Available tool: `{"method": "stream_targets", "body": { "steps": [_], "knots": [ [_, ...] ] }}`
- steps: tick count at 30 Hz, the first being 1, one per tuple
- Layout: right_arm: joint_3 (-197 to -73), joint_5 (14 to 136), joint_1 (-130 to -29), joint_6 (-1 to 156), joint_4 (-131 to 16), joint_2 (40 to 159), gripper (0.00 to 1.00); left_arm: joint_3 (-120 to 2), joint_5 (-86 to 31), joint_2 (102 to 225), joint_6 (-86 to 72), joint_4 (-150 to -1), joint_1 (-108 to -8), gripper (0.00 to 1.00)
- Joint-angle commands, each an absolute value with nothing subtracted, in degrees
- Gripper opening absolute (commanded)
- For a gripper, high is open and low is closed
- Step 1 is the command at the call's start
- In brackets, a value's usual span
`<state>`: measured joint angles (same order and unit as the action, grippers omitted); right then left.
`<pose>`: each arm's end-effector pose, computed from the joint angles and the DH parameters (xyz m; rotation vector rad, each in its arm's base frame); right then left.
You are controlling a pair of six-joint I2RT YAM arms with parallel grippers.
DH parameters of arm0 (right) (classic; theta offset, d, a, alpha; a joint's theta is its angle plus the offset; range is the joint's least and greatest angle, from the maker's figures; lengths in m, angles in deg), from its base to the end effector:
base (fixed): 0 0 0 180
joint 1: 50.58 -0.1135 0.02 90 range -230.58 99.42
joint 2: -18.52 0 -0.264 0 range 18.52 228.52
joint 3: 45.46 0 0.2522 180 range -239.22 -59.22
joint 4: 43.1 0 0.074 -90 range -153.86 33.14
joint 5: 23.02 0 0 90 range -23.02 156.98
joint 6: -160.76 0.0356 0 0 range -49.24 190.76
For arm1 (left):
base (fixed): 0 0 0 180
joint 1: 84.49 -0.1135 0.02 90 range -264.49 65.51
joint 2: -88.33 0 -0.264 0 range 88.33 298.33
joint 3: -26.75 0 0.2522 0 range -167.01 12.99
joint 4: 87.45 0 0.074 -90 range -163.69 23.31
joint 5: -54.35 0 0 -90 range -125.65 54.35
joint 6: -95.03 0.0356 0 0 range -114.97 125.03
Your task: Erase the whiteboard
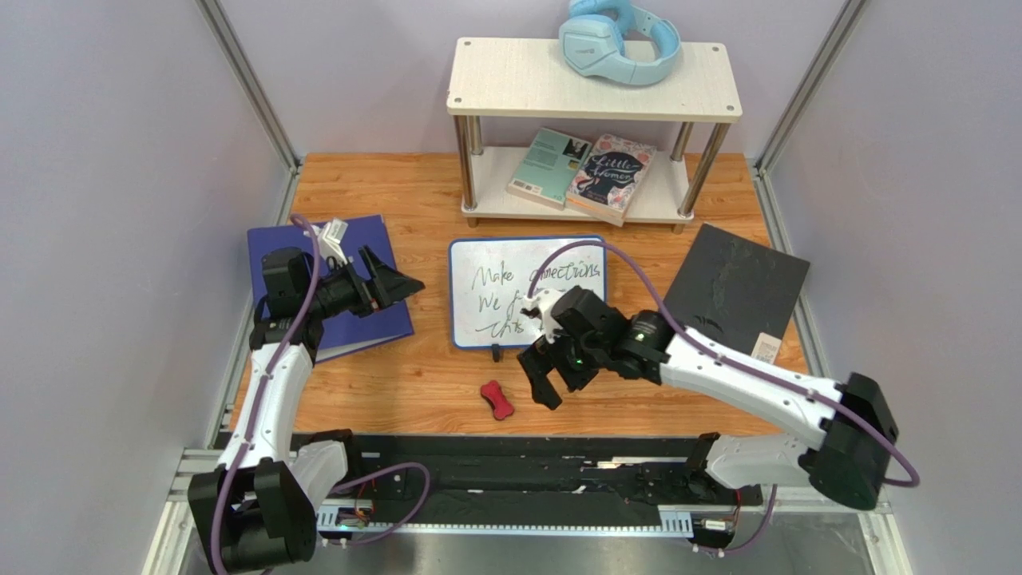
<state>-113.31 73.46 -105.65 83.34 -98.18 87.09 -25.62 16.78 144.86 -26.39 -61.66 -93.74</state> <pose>0.1325 0.1968 0.2656 -1.0025 2.4512 0.5780 0.2107 0.0057 0.2676 -0.1610 2.0687 -1.1861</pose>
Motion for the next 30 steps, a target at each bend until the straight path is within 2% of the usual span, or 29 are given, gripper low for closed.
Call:
{"method": "stream_targets", "body": {
  "steps": [1, 5, 12, 22, 27, 28, 30],
  "knots": [
    [-119.6, 71.4, -108.5, 80.2, -96.4, 94.3, 0.97, -24.7, 19.3, 143.6, -30.1, -68.6, -94.3, 0.99],
    [-125.1, 71.6, -111.2, 79.0, -96.8, 103.8, 0.95, -22.6, 22.4, 146.2, -32.6, -71.9, -94.3, 0.99],
    [-133.0, 71.3, -115.1, 79.4, -96.0, 118.2, 0.91, -19.4, 20.0, 147.8, -35.0, -74.7, -94.7, 0.99],
    [-138.0, 68.9, -115.7, 82.2, -97.5, 125.9, 0.84, -16.6, 18.8, 149.9, -39.9, -79.6, -98.2, 0.99],
    [-139.9, 69.4, -115.8, 83.5, -98.4, 129.6, 0.73, -17.2, 19.2, 151.1, -39.5, -79.5, -98.4, 1.00],
    [-140.3, 69.2, -115.8, 83.6, -98.7, 130.0, 0.67, -17.1, 19.0, 151.0, -39.5, -79.4, -98.4, 0.99],
    [-140.9, 68.3, -115.8, 83.9, -99.7, 130.8, 0.67, -17.1, 18.7, 150.6, -39.4, -79.2, -98.4, 0.99]
  ]
}}
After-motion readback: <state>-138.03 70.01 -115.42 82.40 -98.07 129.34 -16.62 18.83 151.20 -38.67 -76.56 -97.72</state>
